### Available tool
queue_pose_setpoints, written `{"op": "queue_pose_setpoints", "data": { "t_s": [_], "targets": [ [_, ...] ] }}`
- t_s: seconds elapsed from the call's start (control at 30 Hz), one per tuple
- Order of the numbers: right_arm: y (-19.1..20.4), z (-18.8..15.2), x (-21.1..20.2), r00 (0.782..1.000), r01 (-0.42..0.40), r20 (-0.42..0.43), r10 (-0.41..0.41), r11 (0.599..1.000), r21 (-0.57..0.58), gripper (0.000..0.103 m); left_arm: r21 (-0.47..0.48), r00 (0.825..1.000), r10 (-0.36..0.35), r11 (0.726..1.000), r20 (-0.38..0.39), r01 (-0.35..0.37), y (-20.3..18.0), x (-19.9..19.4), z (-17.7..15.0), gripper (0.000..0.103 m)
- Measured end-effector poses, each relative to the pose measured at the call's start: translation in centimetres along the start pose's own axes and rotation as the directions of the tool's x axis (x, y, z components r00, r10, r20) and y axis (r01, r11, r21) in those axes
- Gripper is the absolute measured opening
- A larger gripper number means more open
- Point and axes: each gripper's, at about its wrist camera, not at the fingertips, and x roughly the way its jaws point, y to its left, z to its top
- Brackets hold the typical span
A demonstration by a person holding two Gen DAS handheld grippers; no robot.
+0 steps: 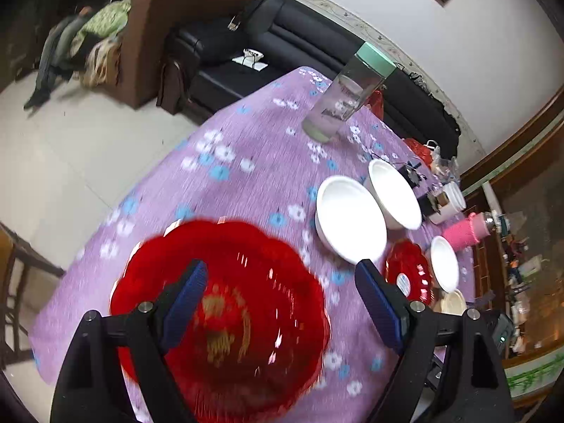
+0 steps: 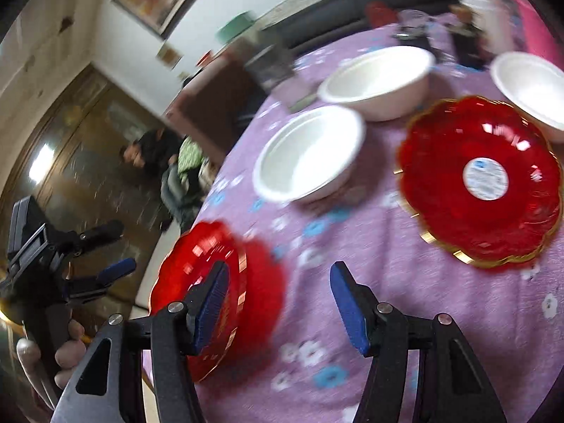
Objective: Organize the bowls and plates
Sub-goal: 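Grasp the white paper bowl rim with the left gripper while the right gripper grasps it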
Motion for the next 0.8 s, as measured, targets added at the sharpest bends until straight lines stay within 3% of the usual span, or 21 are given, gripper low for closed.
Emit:
{"op": "queue_pose_setpoints", "data": {
  "t_s": [0.17, 0.37, 0.57, 0.8],
  "targets": [
    [-1.2, 1.8, 0.7, 0.999, 0.025, 0.044, -0.027, 0.998, 0.054, 0.065, 0.009, 1.0, -0.016, 1.0, -0.024, 0.016, -1.5, 2.3, 2.2, 0.085],
    [-1.8, 2.6, 2.0, 0.996, 0.052, 0.065, -0.057, 0.995, 0.083, 0.065, 0.055, 0.998, 0.02, 0.998, -0.057, -0.017, -3.1, 5.6, 2.9, 0.085],
    [-1.5, 4.1, 4.2, 0.997, 0.058, 0.043, -0.061, 0.996, 0.072, 0.065, 0.038, 0.994, 0.014, 0.999, -0.11, -0.01, -4.2, 10.2, 4.4, 0.085],
    [-1.7, 5.5, 6.8, 0.995, 0.092, 0.023, -0.094, 0.993, 0.07, 0.065, 0.071, 0.984, 0.078, 0.995, -0.162, -0.068, -6.0, 15.5, 5.7, 0.085]
  ]
}}
